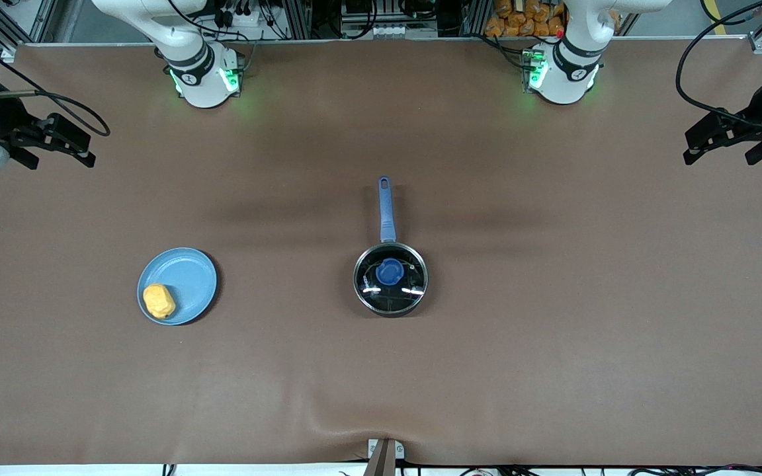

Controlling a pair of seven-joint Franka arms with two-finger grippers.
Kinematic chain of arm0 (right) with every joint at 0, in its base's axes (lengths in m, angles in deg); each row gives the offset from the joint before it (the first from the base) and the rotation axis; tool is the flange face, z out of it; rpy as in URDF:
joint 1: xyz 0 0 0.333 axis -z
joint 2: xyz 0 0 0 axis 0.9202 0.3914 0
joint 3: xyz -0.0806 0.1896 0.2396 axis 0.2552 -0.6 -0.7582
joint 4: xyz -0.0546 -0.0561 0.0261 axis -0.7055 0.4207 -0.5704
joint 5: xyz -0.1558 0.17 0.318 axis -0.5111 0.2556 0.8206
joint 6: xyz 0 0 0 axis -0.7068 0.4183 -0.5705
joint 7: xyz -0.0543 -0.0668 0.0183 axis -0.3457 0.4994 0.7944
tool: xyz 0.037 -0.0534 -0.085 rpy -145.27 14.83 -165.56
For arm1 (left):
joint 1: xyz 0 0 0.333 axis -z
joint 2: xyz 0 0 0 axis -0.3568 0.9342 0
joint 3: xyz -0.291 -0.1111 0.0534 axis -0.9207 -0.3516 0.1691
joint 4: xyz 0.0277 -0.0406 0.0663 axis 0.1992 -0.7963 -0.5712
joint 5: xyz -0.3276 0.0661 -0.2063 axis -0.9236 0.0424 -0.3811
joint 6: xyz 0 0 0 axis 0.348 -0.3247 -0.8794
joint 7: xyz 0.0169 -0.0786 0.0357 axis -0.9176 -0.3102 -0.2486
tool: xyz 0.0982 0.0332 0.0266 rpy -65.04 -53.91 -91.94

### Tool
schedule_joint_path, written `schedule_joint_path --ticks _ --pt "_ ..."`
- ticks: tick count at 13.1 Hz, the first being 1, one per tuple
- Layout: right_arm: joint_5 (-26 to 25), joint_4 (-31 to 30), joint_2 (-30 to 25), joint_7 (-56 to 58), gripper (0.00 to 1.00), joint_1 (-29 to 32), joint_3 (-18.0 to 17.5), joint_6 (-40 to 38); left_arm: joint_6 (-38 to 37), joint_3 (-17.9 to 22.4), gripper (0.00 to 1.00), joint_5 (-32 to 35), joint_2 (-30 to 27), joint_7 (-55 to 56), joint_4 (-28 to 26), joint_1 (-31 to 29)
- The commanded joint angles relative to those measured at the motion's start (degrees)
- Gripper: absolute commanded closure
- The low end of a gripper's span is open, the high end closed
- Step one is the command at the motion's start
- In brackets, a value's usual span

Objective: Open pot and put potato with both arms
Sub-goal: 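Reach the right gripper down to the yellow potato on the blue plate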

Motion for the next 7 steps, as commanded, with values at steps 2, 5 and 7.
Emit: schedule_joint_path --ticks 2,5,7 --pt "-1.0 0.4 0.0 -0.6 0.00 -0.2 -0.1 -0.8 -0.6 -0.5 0.00 0.3 0.6 0.8 1.4 -0.5" --pt "-1.0 0.4 1.2 -0.5 0.00 0.0 -0.1 -0.8 -0.7 -0.5 0.00 0.1 0.6 1.0 1.4 -0.5" --pt "-1.0 0.4 6.0 0.2 0.00 0.5 0.0 -0.6 -0.7 -0.5 0.00 0.2 0.6 1.3 1.4 -0.5"
